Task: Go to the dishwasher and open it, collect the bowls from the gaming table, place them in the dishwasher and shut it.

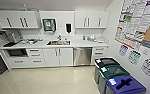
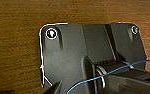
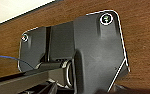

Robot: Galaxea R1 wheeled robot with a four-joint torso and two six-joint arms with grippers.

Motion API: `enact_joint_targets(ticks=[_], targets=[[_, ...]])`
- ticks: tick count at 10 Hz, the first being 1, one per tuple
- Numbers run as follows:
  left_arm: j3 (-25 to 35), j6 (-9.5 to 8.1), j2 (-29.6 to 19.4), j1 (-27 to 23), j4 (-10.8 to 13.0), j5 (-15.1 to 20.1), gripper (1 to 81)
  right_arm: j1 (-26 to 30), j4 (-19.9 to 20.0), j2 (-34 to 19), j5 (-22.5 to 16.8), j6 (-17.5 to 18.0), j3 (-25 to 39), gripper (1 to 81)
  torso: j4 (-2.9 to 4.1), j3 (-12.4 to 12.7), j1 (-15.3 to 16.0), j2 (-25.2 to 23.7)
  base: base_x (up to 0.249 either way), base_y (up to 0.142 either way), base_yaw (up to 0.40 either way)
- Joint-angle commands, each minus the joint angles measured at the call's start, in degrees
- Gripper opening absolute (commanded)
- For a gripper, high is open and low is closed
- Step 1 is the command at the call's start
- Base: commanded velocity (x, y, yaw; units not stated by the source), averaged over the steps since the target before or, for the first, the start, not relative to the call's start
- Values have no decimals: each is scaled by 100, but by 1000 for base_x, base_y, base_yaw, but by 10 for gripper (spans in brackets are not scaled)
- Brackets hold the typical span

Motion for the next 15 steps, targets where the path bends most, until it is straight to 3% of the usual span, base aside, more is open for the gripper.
enact_joint_targets(ticks=[1, 15], targets=[[27, -2, -114, -266, -52, 336, 811, 215, 7, -106, -297, -18, 72, 811, 0, 0, 0, 0, 119, 0, 0], [27, -2, -122, -266, -61, 327, 811, 233, 7, -106, -305, -18, 72, 811, 0, 0, 0, 0, 133, 0, 0]])
